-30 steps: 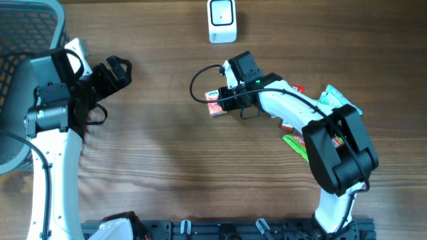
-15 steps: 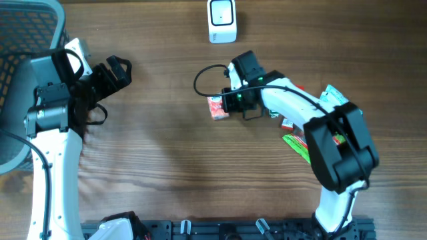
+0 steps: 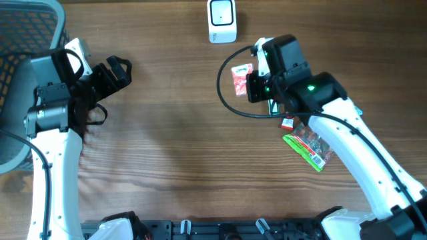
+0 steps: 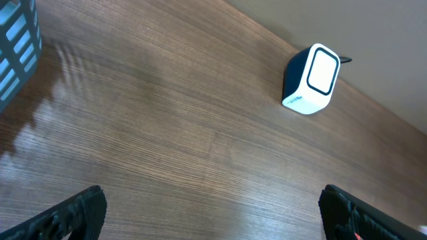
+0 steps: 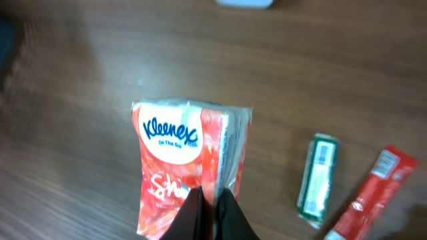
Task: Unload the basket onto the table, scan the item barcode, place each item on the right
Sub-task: 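Lift the tissue pack and hold it up to the white scanner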
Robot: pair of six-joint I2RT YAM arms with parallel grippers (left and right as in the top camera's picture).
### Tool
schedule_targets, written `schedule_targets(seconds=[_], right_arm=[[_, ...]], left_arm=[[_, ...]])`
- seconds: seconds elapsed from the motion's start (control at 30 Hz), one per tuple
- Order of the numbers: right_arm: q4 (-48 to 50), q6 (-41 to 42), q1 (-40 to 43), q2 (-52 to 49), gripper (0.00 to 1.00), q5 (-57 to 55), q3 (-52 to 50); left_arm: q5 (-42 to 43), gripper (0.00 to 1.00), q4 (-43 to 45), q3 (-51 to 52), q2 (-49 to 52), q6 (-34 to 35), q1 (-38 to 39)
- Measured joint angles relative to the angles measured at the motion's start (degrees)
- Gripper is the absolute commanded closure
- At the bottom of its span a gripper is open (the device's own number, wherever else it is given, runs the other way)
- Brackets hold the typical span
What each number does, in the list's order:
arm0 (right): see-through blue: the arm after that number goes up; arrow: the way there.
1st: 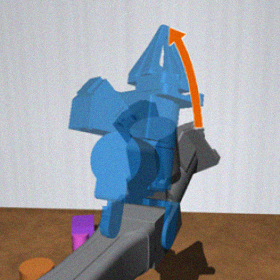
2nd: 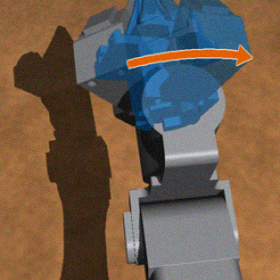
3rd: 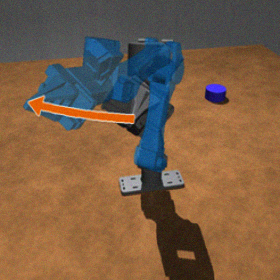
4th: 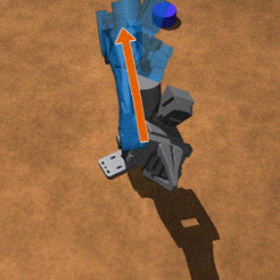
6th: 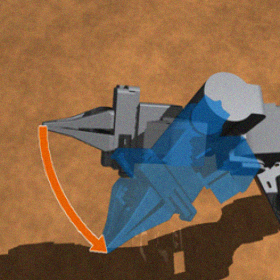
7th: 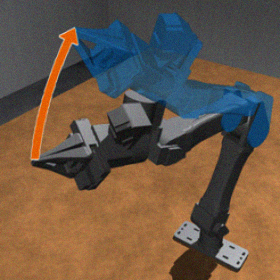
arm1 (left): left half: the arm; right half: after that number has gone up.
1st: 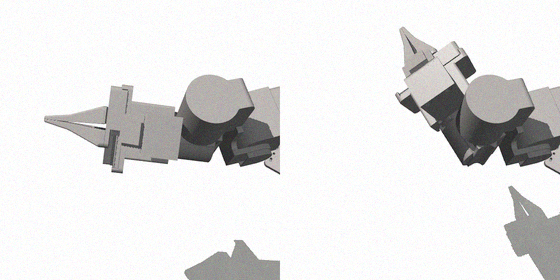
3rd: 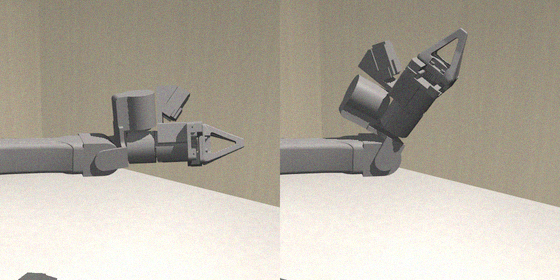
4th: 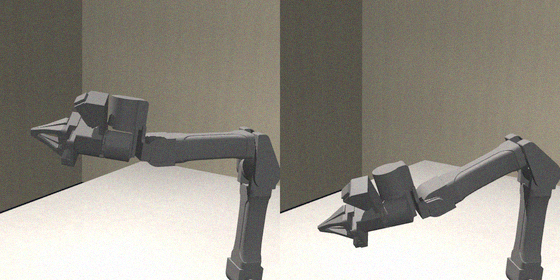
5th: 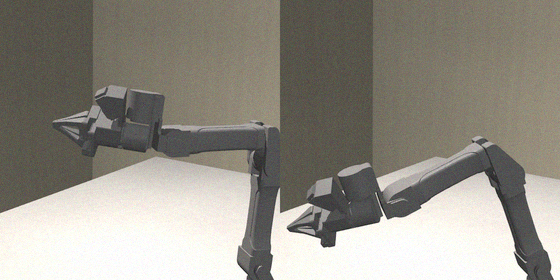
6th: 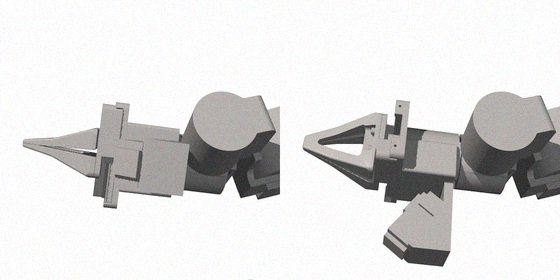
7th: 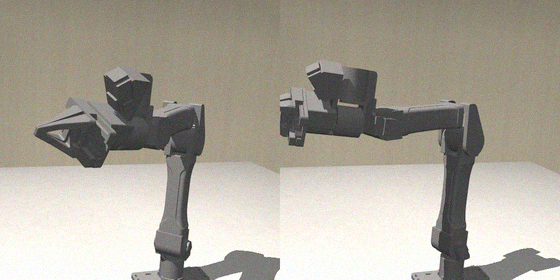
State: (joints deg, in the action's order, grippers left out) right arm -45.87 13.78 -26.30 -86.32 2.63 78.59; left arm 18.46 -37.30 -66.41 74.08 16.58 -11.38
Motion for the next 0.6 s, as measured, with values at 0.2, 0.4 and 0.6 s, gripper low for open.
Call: schedule_targets(seconds=[0.2,0.4,0.6], right_arm=[[-18.6,-0.07,0.0,-4.5,0.96,-5.18,29.66],[-21.86,-3.74,0.0,-11.23,0.96,-12.2,46.97],[-19.23,-11.87,-1.27,-20.57,0.96,-20.46,47.15]], left_arm=[[-0.02,0.0,0.07,0.0,0.0,0.0,0.0],[-0.02,0.0,0.0,0.0,0.0,0.0,0.0],[0.0,0.0,0.0,0.0,0.0,0.0,0.0]])
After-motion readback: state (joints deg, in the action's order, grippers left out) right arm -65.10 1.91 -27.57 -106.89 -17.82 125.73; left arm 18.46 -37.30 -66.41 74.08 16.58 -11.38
